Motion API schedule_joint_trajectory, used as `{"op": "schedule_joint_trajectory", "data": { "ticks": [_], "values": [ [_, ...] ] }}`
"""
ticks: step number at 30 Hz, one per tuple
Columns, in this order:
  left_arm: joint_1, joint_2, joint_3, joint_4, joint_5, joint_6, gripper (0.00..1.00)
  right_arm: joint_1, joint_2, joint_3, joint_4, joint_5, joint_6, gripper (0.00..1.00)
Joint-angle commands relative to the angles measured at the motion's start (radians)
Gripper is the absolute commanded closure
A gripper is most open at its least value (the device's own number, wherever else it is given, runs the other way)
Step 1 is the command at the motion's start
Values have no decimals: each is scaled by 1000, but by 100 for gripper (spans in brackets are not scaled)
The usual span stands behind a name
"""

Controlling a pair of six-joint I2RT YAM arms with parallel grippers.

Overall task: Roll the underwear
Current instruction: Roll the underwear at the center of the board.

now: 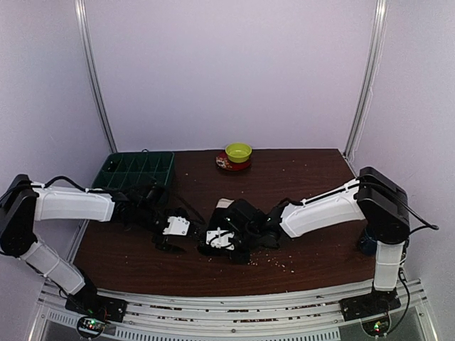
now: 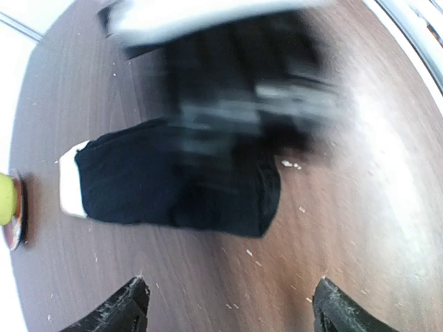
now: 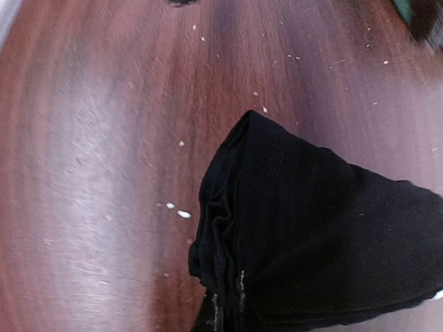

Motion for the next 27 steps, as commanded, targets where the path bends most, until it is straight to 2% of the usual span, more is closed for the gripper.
{"op": "schedule_joint_trajectory", "data": {
  "ticks": [1, 6, 13, 19, 27],
  "values": [
    [6, -128, -136, 213, -30, 66, 15, -50, 67, 83, -202, -260, 210, 100],
    [-20, -207, -236, 345, -48, 109, 21, -113, 177, 159, -286, -473, 332, 100],
    [-128, -142, -269, 491, -146, 155, 26, -181, 224, 105, -145, -684, 596, 100],
    [-258, -20, -270, 565, -254, 204, 29, -238, 227, 50, -67, -676, 701, 100],
    [-295, 95, -255, 654, -284, 195, 32, -250, 224, 45, -98, -656, 686, 100]
  ]
}}
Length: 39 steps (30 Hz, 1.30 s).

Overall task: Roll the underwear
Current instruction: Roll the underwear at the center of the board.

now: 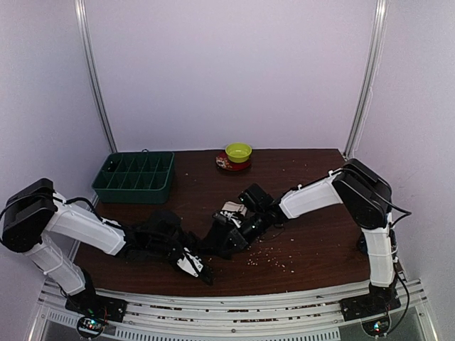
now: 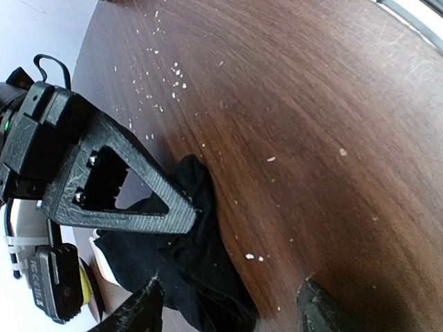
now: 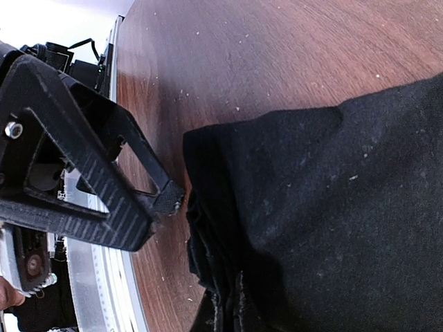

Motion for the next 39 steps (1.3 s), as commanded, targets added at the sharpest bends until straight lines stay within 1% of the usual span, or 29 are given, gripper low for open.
{"op": "schedule_joint_trajectory", "data": {
  "ticks": [1, 3, 7, 11, 17, 24, 26, 27, 29, 30, 31, 35, 36, 39],
  "values": [
    [-16, 47, 1, 120, -57, 7, 33, -11, 54, -40, -109, 92, 13, 100],
    [-25, 73, 0, 149, -81, 7, 34, -11, 58, -39, -111, 93, 10, 100],
    [-44, 126, 4, 175, -122, 28, 41, -17, 60, -39, -116, 97, 5, 100],
    [-50, 177, 21, 188, -164, 31, 51, -19, 59, -38, -125, 99, -7, 100],
    [-50, 223, 17, 254, -229, 28, 64, -24, 61, -39, -143, 105, -28, 100],
    [-50, 266, 28, 261, -265, 26, 85, -39, 62, -33, -161, 105, -50, 100],
    [-50, 267, 34, 240, -255, 24, 97, -42, 60, -31, -174, 109, -59, 100],
    [-50, 266, 39, 223, -251, 23, 100, -43, 55, -31, -179, 112, -67, 100],
    [-49, 258, 57, 171, -239, 16, 100, -46, 32, -31, -194, 127, -81, 100],
    [-50, 250, 69, 131, -232, 10, 100, -45, 11, -34, -198, 138, -88, 99],
    [-50, 242, 86, 85, -224, 0, 100, -46, -16, -42, -196, 154, -91, 95],
    [-50, 214, 188, -166, -173, -72, 100, -44, -173, -91, -178, 235, -108, 72],
    [-50, 214, 226, -232, -161, -92, 100, -43, -222, -110, -167, 278, -110, 67],
    [-48, 221, 303, -395, -119, -151, 100, -38, -369, -192, -122, 371, -110, 55]
  ]
}}
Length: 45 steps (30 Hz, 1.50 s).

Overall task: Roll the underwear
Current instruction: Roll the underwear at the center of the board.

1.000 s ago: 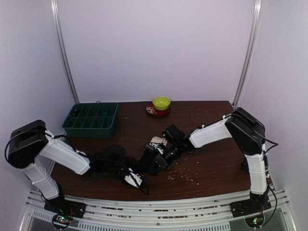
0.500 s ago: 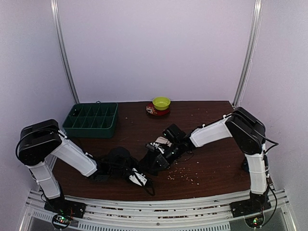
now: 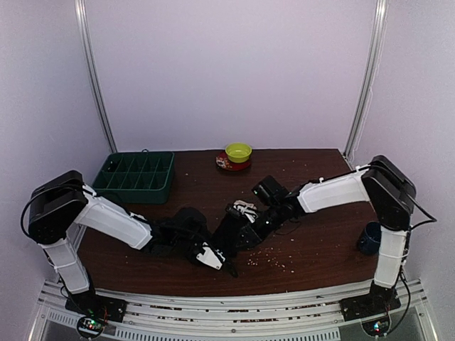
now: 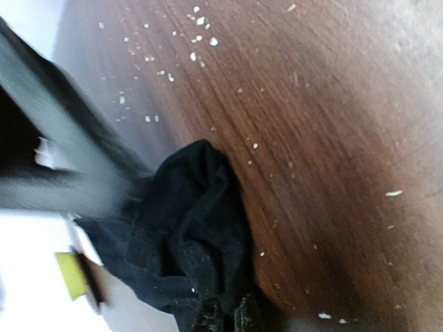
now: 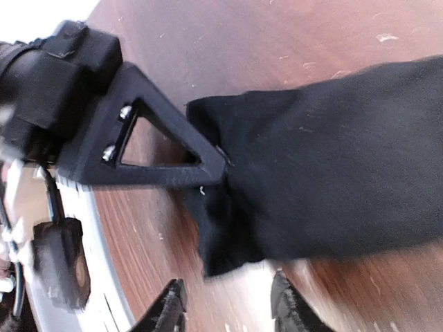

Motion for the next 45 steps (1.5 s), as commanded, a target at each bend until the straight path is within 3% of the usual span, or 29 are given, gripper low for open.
{"op": "schedule_joint_trajectory", "data": {
  "ticks": [1, 6, 11, 16, 23, 27, 32, 37, 45],
  "values": [
    [4, 3, 103, -388, 82, -116, 100, 2, -213, -113, 11, 234, -21, 52],
    [19, 78, 260, -638, 169, -214, 100, 104, -438, -272, 58, 571, -53, 37],
    [73, 194, 487, -901, 359, -275, 100, 269, -639, -422, 155, 901, -97, 34],
    [124, 315, 679, -1057, 476, -326, 100, 394, -855, -574, 310, 1186, -131, 32],
    [187, 471, 869, -1218, 573, -361, 100, 485, -1039, -711, 453, 1232, -233, 32],
    [209, 541, 974, -1304, 612, -368, 100, 593, -922, -684, 473, 1220, -323, 34],
    [211, 594, 1052, -1337, 599, -396, 100, 668, -563, -516, 397, 1285, -397, 35],
    [211, 606, 1083, -1349, 607, -412, 100, 656, -241, -303, 283, 1407, -435, 35],
    [211, 622, 1085, -1351, 632, -418, 100, 547, -24, -150, 245, 1384, -480, 43]
  ]
}}
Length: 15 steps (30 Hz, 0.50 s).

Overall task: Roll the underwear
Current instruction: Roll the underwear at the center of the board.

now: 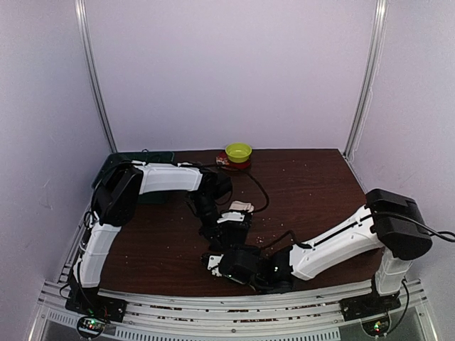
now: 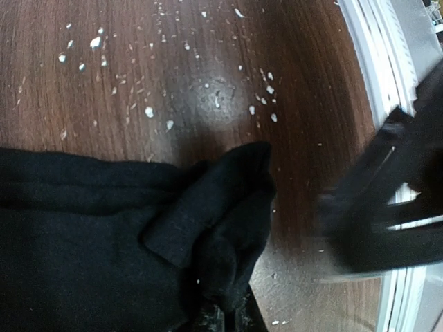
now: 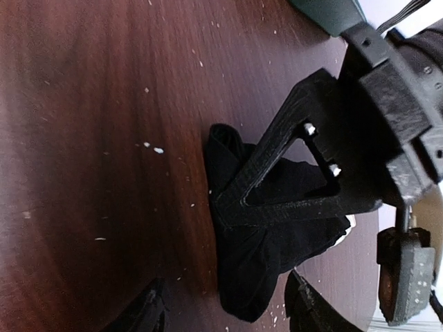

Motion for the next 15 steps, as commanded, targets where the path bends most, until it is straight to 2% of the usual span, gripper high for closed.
{"op": "schedule_joint_trajectory", "data": {
  "ticks": [1, 10, 15],
  "values": [
    [5, 48, 14, -8, -2, -14, 100, -62, 66, 50, -36, 22, -40, 43],
    [4, 62, 44, -13, 13, -14, 100, -105, 146, 83, -33, -35, -39, 59],
    [5, 42, 30, -1, 21, 0, 98, -138, 155, 101, -75, -104, 17, 80]
  ]
}}
